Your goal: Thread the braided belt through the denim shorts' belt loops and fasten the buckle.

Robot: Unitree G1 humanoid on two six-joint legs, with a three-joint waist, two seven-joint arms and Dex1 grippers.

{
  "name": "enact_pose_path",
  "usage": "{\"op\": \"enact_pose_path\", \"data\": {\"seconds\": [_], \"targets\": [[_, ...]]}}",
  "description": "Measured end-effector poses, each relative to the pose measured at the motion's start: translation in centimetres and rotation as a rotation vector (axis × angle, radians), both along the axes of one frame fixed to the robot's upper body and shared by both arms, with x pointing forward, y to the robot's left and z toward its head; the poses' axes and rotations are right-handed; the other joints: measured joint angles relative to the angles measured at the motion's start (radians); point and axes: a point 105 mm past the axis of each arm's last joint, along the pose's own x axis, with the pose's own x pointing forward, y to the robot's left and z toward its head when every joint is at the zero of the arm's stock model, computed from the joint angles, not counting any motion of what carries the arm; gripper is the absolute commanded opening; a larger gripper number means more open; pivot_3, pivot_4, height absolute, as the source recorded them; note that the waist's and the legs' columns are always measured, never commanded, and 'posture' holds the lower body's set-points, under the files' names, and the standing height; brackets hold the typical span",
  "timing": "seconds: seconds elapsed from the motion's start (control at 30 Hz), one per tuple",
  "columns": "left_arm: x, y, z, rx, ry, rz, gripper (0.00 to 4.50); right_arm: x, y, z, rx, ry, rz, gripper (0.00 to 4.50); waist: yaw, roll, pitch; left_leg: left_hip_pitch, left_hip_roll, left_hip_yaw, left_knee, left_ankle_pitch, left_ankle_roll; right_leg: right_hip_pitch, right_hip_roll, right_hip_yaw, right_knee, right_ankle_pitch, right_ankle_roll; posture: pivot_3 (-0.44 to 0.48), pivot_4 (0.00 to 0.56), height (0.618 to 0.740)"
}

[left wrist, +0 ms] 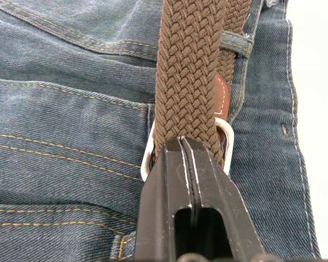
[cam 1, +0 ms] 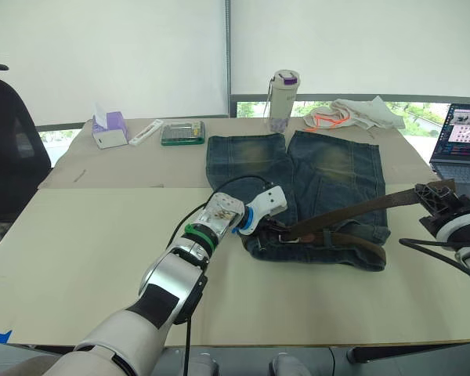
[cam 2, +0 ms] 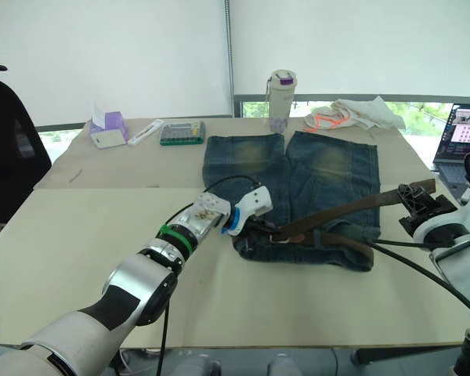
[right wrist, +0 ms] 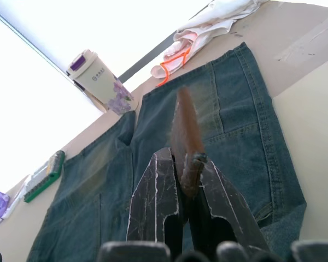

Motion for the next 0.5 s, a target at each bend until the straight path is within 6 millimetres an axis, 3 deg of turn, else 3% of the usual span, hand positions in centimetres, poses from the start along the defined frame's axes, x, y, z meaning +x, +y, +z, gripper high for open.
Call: {"op": "enact_pose_path", "data": {"seconds": [0.5], "targets": [[-0.27,-0.28,-0.44,0.015,-0.015,-0.004,0.02,0.15,-0.23,0.55,0.026,-0.041,-0.003,0.0,0.006,0.0,0.0,0.003,0.0,0.0,0.0,-0.003,0.005,0.011,-0.001,0.0,-0.002,-0.003,0.003,0.0,0.15,0.74]]}}
